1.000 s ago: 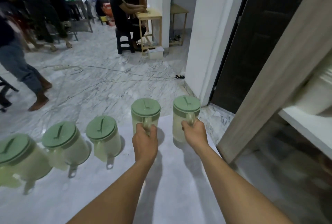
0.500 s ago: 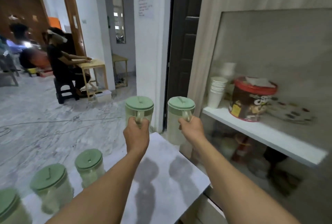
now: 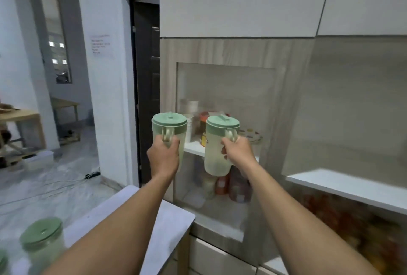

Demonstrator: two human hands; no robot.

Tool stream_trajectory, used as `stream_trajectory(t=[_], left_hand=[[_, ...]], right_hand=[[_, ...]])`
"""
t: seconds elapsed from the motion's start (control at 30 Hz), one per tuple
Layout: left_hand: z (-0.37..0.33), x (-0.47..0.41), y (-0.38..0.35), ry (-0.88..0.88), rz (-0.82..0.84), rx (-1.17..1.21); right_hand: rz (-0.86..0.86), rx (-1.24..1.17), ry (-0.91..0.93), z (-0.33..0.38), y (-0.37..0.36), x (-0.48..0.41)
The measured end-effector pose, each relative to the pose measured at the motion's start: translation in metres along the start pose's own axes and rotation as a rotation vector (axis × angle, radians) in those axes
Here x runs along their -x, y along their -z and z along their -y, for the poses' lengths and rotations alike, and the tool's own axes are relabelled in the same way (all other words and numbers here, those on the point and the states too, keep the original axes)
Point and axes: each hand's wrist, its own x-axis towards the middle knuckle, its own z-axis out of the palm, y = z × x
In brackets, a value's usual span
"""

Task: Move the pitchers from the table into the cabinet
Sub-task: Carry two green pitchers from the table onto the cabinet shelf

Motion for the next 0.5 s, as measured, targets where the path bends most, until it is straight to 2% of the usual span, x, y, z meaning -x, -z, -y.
stream_trajectory(t=[0.5], left_hand=[[-0.136, 0.173, -0.085, -0.104, 0.213, 0.184]], right_hand=[[-0.325, 0.036, 0.001, -0.004, 0.245, 0.098]])
